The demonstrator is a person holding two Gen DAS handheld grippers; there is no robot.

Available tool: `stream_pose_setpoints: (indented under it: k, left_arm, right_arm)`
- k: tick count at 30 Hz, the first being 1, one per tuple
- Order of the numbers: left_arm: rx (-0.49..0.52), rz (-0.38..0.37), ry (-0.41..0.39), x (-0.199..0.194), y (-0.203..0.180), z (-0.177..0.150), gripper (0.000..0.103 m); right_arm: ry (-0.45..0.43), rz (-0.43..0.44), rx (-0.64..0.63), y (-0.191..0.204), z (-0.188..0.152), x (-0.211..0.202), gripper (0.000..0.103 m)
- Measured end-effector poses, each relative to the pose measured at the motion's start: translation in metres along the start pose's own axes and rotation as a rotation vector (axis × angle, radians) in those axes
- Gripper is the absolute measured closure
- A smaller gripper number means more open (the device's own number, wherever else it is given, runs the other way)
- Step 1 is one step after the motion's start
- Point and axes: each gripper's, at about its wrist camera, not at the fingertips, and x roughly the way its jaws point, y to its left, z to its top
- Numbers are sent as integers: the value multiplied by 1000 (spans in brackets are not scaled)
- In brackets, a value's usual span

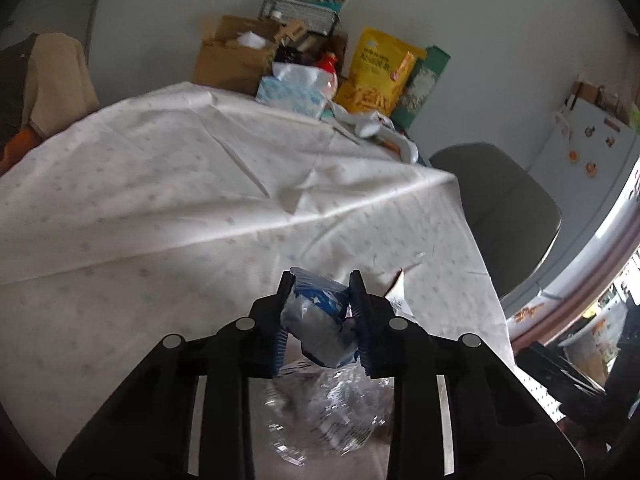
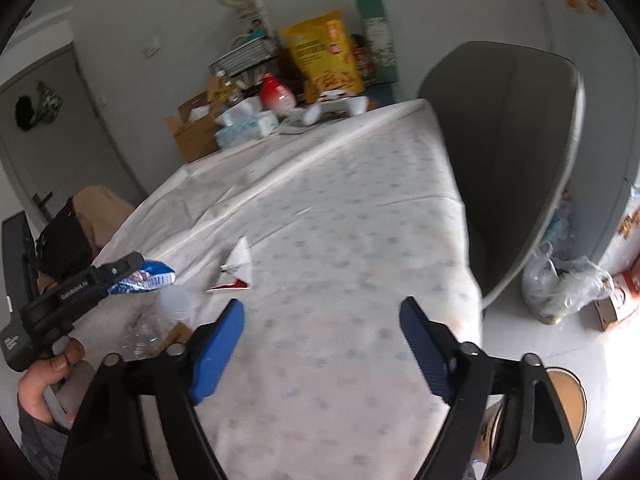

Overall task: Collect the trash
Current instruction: 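Grasp the blue-and-white wrapper with the left tool while the right tool grasps a folded white paper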

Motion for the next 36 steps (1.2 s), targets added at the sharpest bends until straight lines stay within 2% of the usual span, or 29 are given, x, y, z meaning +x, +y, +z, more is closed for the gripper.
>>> stream_pose_setpoints:
  k: [8,20,23,25,26,27,29,30,36]
  left_arm:
    - [-45,37,-45,-24,29,2,75]
    - [-102,51,-67,-34,55,0,75]
    - [-105,48,-67,-34,55,-1,75]
    - [-103,48,-68,-34,56,-1,75]
    - [-103,46,-69,-35,56,-1,75]
    - [-104,43,-71,-35,56,-1,75]
    - [-105,36,-74,-36,55,-1,75]
    - [-105,33,-75,-35,53,-1,75]
    - [-86,10,-74,-35,38,-1,75]
  right_arm:
    - [54,67,-61,38,8,29,37]
    - [118,32,-148,78,11,66,41]
    - [152,15,-146,79,9,76,53]
    - [166,16,-147,78,8,80,68]
    - [174,21,-149,78,7,81,85]
    - [173,20,-150,78,6,80,89]
    - [157,13,-157,78,6,75,92]
    - [154,13,-158,77,6,73,100]
    - [116,22,-144,67,6,53,100]
